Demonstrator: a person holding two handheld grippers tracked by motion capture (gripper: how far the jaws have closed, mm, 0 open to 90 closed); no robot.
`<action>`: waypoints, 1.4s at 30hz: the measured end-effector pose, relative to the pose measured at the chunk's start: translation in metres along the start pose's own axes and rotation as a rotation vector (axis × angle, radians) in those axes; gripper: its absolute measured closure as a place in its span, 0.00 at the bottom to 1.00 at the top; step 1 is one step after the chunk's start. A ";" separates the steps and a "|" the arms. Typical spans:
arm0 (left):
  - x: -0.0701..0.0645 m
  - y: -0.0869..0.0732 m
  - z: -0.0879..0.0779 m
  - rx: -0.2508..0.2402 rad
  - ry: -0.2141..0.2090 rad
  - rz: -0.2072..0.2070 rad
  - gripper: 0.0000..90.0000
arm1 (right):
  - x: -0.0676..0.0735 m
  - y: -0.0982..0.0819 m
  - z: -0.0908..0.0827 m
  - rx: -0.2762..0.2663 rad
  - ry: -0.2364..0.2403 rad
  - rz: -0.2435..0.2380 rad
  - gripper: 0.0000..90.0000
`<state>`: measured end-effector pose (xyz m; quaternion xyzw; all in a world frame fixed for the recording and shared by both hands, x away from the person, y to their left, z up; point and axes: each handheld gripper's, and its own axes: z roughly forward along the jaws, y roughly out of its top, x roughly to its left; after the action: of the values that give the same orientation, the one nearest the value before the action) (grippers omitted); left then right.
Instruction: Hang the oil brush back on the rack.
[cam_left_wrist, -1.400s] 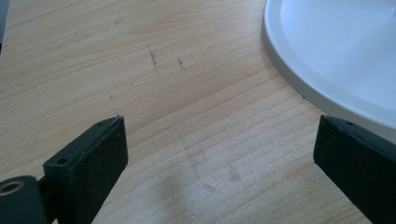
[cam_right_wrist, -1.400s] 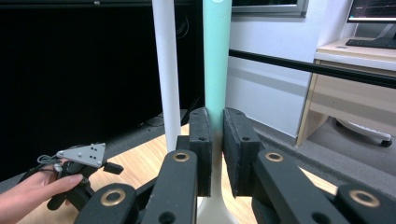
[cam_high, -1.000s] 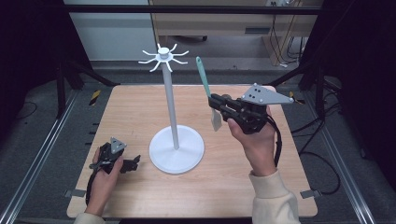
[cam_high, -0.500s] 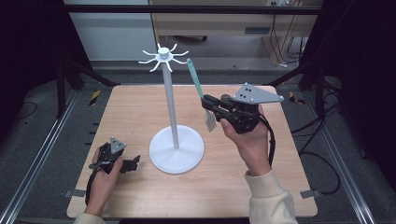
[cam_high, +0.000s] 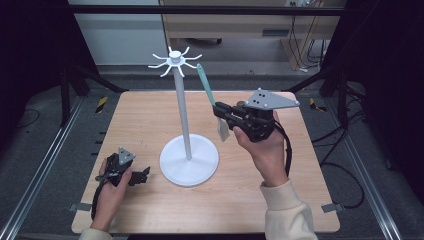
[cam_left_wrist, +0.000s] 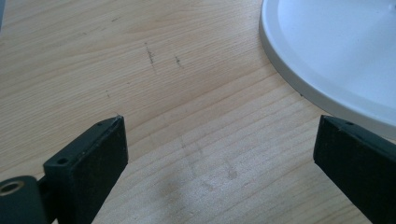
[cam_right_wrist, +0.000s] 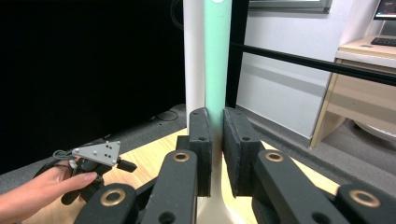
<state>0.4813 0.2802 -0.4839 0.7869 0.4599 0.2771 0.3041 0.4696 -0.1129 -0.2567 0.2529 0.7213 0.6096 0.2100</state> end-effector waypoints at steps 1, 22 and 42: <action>0.000 0.000 0.000 0.000 0.000 0.001 0.03 | 0.000 0.000 0.001 0.000 0.001 0.001 0.91; 0.000 0.000 0.000 0.000 0.005 0.006 0.03 | 0.002 0.000 0.021 0.009 0.030 0.017 0.91; -0.001 0.000 0.000 0.000 0.001 0.007 0.03 | 0.007 -0.007 0.037 -0.016 -0.005 0.019 0.91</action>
<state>0.4810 0.2792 -0.4842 0.7885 0.4573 0.2784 0.3028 0.4856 -0.0810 -0.2698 0.2593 0.7134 0.6169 0.2081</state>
